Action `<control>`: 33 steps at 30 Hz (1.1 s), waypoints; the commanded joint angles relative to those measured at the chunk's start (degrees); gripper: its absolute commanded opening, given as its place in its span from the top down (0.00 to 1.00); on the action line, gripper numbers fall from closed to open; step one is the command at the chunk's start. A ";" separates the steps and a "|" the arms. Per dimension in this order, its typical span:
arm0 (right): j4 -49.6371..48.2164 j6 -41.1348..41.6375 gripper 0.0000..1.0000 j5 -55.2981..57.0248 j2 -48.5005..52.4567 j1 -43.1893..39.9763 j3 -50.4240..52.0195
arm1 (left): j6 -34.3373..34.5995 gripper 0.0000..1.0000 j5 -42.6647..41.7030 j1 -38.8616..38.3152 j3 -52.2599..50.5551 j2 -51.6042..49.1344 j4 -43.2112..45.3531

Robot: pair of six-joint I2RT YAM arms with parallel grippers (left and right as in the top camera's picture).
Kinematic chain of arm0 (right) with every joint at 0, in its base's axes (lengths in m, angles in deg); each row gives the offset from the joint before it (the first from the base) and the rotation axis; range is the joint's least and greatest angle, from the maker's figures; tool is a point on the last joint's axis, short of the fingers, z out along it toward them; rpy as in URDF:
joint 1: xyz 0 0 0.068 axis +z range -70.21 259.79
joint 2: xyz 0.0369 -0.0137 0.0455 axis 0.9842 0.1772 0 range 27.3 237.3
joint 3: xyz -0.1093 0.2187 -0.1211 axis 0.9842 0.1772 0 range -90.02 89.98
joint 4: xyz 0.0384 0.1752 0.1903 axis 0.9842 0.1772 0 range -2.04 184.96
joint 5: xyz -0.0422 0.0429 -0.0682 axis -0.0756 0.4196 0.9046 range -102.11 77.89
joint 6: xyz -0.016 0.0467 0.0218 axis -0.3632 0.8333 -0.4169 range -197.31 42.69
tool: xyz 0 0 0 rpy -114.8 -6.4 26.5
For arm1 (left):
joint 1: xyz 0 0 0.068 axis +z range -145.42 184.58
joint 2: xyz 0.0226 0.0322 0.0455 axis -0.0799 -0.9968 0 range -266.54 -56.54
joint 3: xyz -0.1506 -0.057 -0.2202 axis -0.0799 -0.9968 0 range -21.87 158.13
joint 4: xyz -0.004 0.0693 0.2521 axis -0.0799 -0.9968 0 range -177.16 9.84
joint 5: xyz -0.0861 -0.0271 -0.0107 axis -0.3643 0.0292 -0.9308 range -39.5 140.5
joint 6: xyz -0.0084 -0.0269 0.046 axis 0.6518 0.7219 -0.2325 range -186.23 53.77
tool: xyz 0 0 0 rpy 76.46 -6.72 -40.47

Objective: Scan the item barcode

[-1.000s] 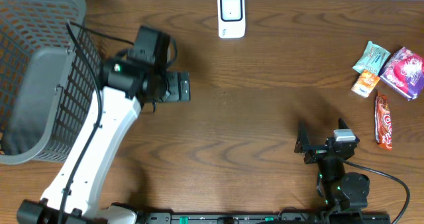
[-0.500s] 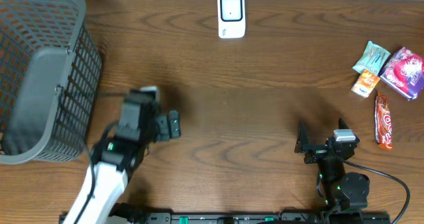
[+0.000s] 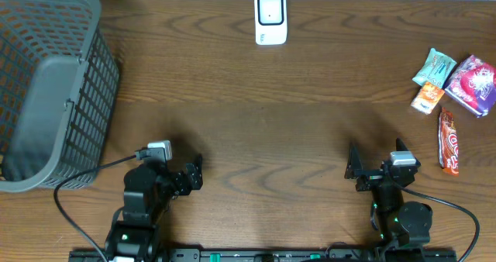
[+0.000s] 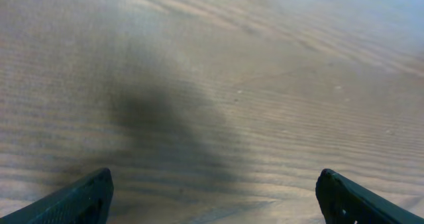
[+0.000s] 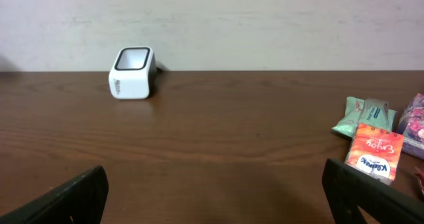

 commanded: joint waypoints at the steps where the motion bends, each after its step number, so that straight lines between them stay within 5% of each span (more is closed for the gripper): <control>1: 0.26 0.52 0.01 -0.13 -0.35 -0.39 0.07 | -0.55 0.02 -1.29 0.28 -0.87 4.98 0.59; 22: 0.26 0.52 0.01 -0.13 -0.35 -0.39 0.07 | -2.78 0.02 2.82 2.08 -5.05 27.10 0.61; 33: 0.26 0.52 0.01 -0.13 -0.35 -0.39 0.07 | -12.68 0.02 2.82 5.66 -5.05 30.40 -0.28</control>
